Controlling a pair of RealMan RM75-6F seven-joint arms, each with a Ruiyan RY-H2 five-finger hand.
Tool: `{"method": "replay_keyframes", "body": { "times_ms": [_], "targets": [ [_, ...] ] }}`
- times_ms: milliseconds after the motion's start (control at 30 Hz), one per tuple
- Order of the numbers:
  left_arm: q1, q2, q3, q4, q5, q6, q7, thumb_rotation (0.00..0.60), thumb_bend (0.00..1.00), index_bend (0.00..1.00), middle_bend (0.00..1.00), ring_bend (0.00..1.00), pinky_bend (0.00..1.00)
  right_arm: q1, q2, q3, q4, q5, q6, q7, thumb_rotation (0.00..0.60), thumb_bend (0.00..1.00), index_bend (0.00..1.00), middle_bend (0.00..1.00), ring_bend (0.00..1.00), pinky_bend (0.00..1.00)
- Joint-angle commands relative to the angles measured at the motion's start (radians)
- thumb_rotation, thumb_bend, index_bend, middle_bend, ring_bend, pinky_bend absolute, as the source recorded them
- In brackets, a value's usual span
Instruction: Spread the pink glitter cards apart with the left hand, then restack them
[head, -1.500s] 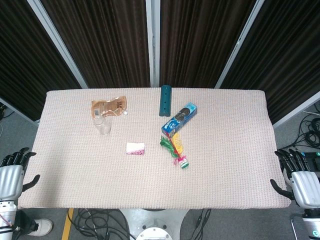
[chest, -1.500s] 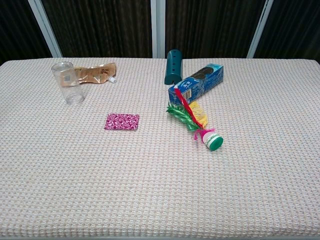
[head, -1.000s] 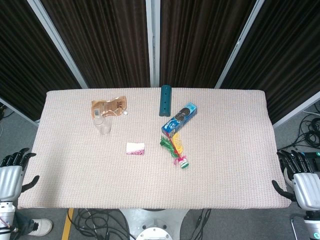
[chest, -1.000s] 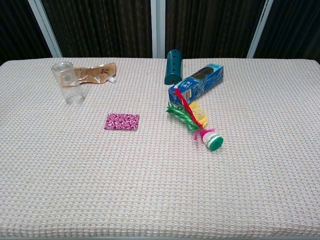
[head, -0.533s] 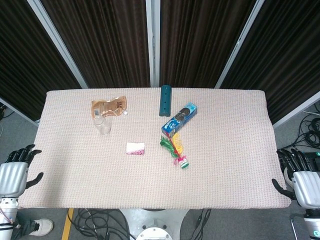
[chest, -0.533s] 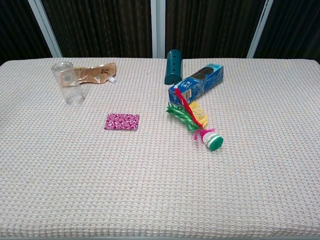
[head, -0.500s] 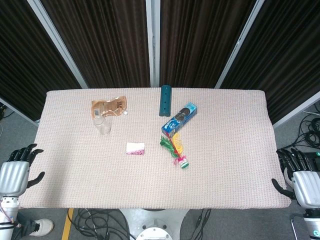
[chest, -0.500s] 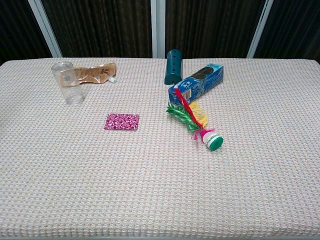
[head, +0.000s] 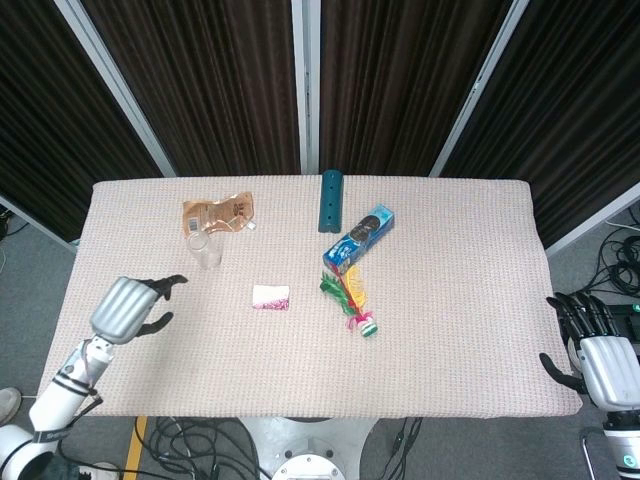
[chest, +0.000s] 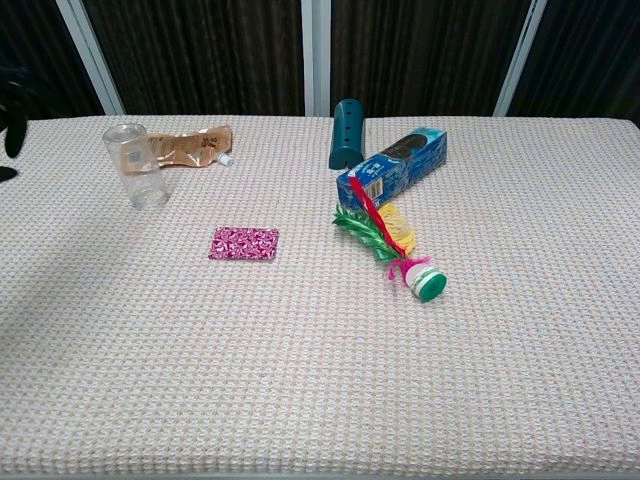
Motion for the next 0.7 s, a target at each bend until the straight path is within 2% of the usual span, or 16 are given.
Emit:
{"method": "replay_keyframes", "body": {
  "times_ms": [33, 233, 567, 700],
  "targets": [
    [-0.112, -0.088, 0.000, 0.094, 0.024, -0.125, -0.051, 0.600, 0.52, 0.34, 0.78, 0.84, 0.93, 0.002, 0.002, 0.001, -0.003, 0.004, -0.005, -0.004, 0.592, 0.18, 0.13, 0.10, 0.00, 0.00],
    [-0.206, -0.182, 0.009, 0.167, -0.016, -0.266, -0.015, 0.600, 0.59, 0.32, 0.85, 0.89, 0.95, 0.008, 0.000, 0.002, -0.006, 0.015, -0.021, -0.011, 0.595, 0.18, 0.13, 0.10, 0.00, 0.00],
    [-0.305, -0.307, -0.009, 0.226, -0.154, -0.435, 0.095, 0.600, 0.59, 0.27, 0.86, 0.90, 0.95, 0.012, 0.009, 0.005, -0.008, 0.027, -0.031, -0.009, 0.598, 0.18, 0.13, 0.10, 0.00, 0.00],
    [-0.343, -0.347, -0.028, 0.274, -0.246, -0.511, 0.141, 0.600, 0.59, 0.26, 0.87, 0.91, 0.96, 0.011, 0.011, 0.005, -0.006, 0.026, -0.028, -0.005, 0.590, 0.18, 0.13, 0.10, 0.00, 0.00]
  ]
}}
